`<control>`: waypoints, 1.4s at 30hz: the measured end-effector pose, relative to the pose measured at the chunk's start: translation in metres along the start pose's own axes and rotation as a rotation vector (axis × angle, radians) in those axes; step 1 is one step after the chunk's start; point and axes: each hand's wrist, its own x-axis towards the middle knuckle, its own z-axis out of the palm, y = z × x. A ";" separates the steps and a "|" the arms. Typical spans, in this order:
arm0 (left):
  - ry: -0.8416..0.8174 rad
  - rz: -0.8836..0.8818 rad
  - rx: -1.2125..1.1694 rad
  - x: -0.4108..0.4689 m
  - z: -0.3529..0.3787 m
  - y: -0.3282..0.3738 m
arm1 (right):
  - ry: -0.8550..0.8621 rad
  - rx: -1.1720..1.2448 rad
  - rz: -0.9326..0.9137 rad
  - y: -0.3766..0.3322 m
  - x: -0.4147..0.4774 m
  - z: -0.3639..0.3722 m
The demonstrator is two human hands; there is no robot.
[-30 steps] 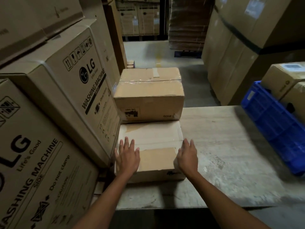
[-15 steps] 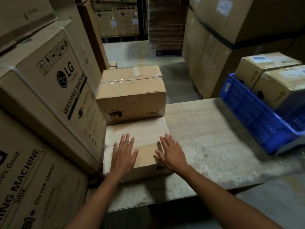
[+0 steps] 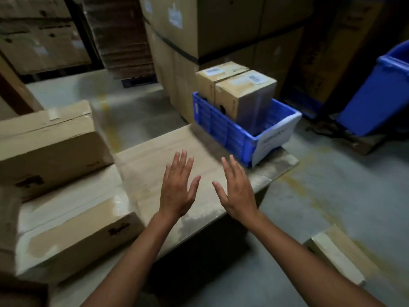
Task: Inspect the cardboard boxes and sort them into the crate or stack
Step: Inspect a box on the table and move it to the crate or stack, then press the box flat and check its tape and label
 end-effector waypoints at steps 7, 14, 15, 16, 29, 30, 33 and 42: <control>-0.060 0.240 -0.192 0.059 0.084 0.160 | 0.240 -0.064 0.184 0.119 -0.041 -0.123; -0.193 0.461 -0.347 0.100 0.168 0.300 | 0.382 -0.166 0.452 0.221 -0.102 -0.214; -0.212 0.496 -0.359 0.104 0.179 0.317 | 0.395 -0.180 0.492 0.233 -0.111 -0.223; -0.234 0.528 -0.375 0.108 0.191 0.333 | 0.411 -0.190 0.533 0.246 -0.119 -0.232; -1.121 -0.542 -1.177 0.186 0.424 0.472 | 0.826 0.994 1.331 0.453 -0.182 -0.270; -1.152 -0.606 -1.151 0.191 0.447 0.475 | 0.871 1.073 1.380 0.469 -0.190 -0.268; -1.230 -0.723 -1.073 0.198 0.511 0.483 | 0.963 1.180 1.486 0.514 -0.211 -0.258; -1.283 -0.765 -0.793 0.142 0.733 0.478 | 0.912 1.166 1.783 0.696 -0.297 -0.168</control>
